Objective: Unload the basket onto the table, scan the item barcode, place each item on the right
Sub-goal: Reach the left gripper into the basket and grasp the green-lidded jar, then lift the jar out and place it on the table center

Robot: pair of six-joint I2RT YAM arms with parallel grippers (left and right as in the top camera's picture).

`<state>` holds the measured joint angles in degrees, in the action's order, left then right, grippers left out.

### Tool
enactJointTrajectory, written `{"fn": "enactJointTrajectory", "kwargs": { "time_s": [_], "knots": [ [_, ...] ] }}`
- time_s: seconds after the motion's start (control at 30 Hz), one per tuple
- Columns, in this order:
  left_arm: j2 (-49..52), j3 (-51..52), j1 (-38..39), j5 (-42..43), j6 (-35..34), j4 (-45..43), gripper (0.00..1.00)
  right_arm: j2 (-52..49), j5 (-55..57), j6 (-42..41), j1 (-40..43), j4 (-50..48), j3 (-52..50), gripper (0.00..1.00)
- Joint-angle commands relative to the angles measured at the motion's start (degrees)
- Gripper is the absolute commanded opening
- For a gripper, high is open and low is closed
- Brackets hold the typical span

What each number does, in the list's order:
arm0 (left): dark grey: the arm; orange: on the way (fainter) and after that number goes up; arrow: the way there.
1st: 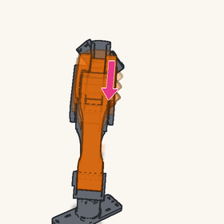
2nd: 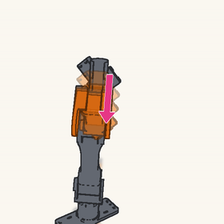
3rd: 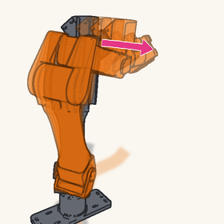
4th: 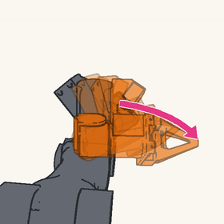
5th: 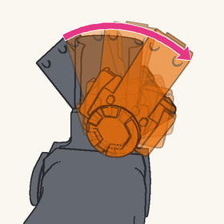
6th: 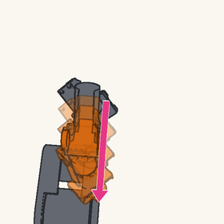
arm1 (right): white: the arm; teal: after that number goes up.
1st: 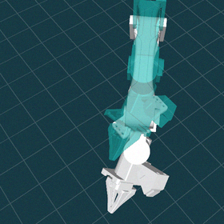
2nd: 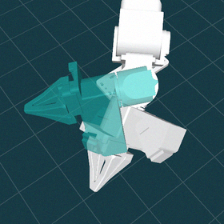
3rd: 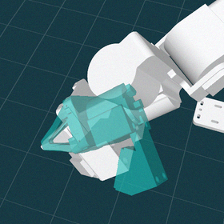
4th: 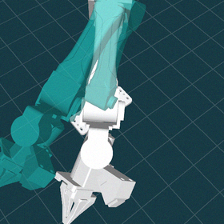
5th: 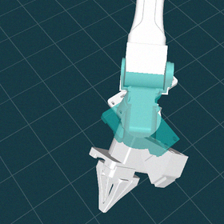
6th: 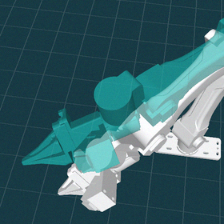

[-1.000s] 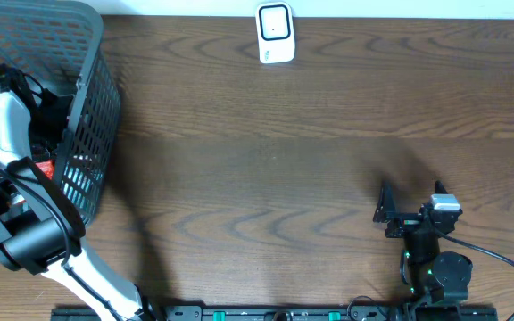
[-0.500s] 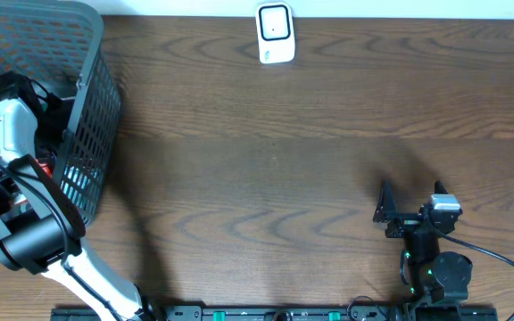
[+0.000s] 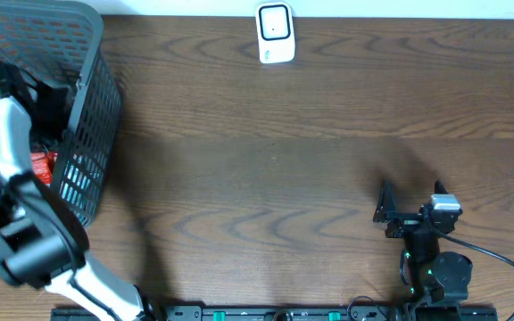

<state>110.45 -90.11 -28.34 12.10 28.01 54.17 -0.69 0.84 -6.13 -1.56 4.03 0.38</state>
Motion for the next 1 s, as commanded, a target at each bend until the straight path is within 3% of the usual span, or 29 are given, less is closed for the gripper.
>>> {"fn": "enactJointTrajectory", "kwargs": {
  "time_s": [0.0, 0.23, 0.47, 0.7, 0.97],
  "knots": [
    [-10.8, -2.9, 0.1, -5.6, -3.5, -3.4, 0.56, 0.2, 0.2, -0.7, 0.4, 0.2, -0.1, 0.99],
    [-28.0, -2.9, 0.2, -8.9, -11.5, -14.1, 0.57, 0.2, 0.1, -0.7, 0.4, 0.2, -0.1, 0.99],
    [-41.7, -2.9, 2.9, -5.7, -26.5, -12.8, 0.57, 0.2, 0.1, -0.7, 0.4, 0.2, -0.1, 0.99],
    [-47.1, -2.9, 19.6, -3.7, -41.8, 0.3, 0.56, 0.2, 0.2, -0.7, 0.4, 0.2, -0.1, 0.99],
    [-40.2, 1.9, 42.9, -3.8, -46.4, 8.5, 0.55, 0.2, 0.1, -0.7, 0.4, 0.2, -0.1, 0.99]
  ]
}}
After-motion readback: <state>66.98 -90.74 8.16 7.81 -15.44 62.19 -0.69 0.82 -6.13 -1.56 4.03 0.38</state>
